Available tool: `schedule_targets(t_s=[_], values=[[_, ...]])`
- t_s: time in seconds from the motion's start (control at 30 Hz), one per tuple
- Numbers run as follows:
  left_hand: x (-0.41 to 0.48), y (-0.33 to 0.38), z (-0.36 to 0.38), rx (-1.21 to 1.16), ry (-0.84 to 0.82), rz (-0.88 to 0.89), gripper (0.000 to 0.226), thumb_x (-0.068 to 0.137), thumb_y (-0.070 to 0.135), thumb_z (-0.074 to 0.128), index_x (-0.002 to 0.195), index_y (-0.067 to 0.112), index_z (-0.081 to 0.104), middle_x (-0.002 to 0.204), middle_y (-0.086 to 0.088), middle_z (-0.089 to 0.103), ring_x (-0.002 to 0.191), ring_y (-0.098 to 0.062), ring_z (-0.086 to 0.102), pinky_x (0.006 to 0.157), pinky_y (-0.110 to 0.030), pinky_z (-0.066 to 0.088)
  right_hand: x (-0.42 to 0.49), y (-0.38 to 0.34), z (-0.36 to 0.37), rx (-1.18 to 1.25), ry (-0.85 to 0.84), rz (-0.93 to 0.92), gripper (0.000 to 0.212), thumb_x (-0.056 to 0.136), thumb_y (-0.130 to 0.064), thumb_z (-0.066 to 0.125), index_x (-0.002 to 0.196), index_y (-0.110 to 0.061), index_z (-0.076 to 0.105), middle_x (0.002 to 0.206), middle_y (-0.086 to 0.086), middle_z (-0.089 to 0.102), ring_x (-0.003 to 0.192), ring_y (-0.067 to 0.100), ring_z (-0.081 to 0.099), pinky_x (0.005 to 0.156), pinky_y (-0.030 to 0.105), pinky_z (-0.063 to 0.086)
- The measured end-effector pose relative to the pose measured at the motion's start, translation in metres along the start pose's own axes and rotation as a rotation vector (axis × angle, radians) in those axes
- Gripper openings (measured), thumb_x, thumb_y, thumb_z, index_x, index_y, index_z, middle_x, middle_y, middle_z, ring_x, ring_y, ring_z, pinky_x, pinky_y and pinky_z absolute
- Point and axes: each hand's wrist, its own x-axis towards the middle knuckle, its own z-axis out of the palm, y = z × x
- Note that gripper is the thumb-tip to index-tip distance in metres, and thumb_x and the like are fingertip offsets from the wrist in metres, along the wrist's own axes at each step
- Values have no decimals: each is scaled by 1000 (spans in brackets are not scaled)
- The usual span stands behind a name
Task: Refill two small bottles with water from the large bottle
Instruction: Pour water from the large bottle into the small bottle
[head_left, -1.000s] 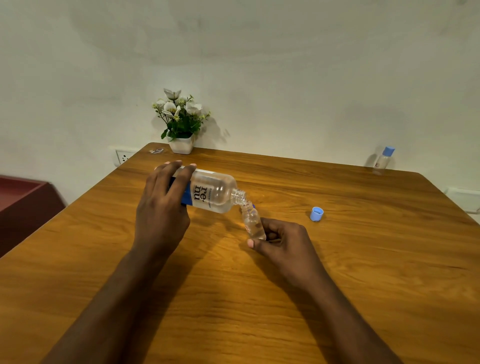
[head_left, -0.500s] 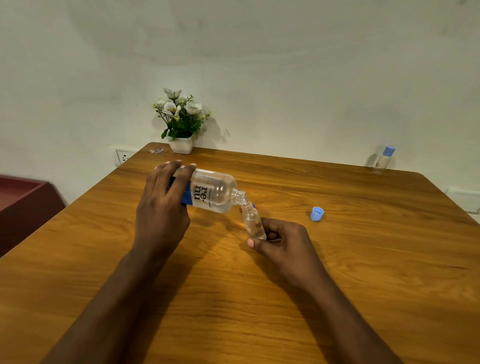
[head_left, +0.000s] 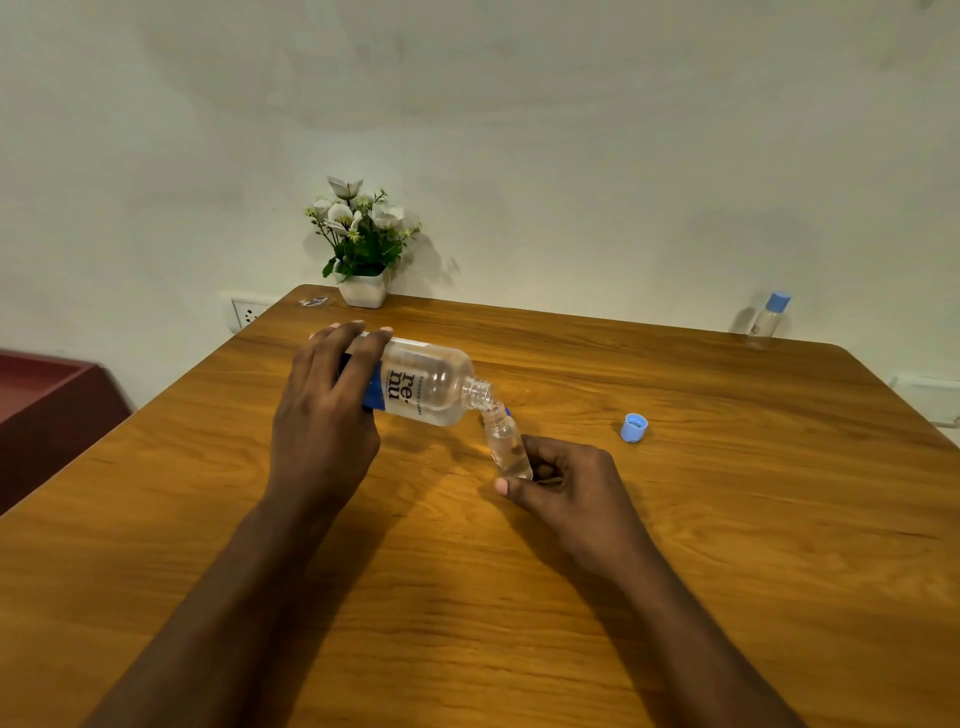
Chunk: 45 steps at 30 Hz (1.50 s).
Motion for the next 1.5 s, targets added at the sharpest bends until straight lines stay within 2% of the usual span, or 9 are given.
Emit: schedule_targets(t_s=[0.2,0.47,0.7,0.83,1.1,1.23,1.33,1.4,1.5], values=[[-1,0,0,-4,-2,0,71,69,-18,66,133,7,49,131,-19,50,127,-36,40,89,-50,50,-1,-2,0,2,-2,12,30,81,-21,75,109,-27,72,90,-21,73,84,-4,67,72,14,46],[-5,0,4,-38,-51,-17,73,68,-13,70,134,9,49,131,-17,51,124,-34,43,84,-49,53,-2,-4,-2,2,21,20,26,80,-20,75,102,-32,72,92,-16,75,85,2,69,79,29,55],[-11,-2,8,-83,-114,-56,78,67,-3,77,137,13,45,133,-13,51,124,-30,44,82,-42,51,-2,-4,-2,23,12,13,27,81,-19,75,103,-35,71,94,-19,74,87,-2,68,74,12,47],[-12,0,10,-109,-146,-86,81,66,2,79,137,16,44,133,-9,51,122,-28,45,83,-42,51,-2,-4,-3,41,13,11,28,82,-18,74,109,-24,72,94,-14,75,87,0,68,75,15,47],[-15,4,14,-181,-171,-131,80,67,12,81,137,19,44,130,-3,54,118,-23,48,84,-37,50,-1,-7,-2,79,25,-13,28,82,-16,75,108,-25,72,97,-14,74,91,2,68,80,19,51],[-17,3,17,-217,-188,-174,79,67,16,82,136,19,44,129,-2,55,116,-21,50,86,-31,46,0,-7,-1,98,30,-17,29,81,-15,75,108,-25,72,96,-14,74,89,2,68,78,16,49],[-16,2,17,-283,-176,-239,80,65,19,84,135,18,46,126,-1,57,114,-20,52,89,-37,49,0,-5,0,101,27,8,30,81,-16,75,110,-23,71,93,-15,74,86,1,67,76,18,47],[-15,1,17,-320,-165,-280,80,64,20,85,134,21,46,124,3,58,111,-17,53,89,-37,49,1,-5,0,100,26,16,30,81,-15,76,110,-22,71,92,-15,73,84,1,66,76,19,48],[-14,-1,18,-386,-171,-358,81,64,22,85,134,28,44,121,14,54,109,-8,50,88,-29,45,1,-5,0,95,28,18,31,81,-16,75,111,-23,71,99,-14,74,91,2,67,81,21,50]])
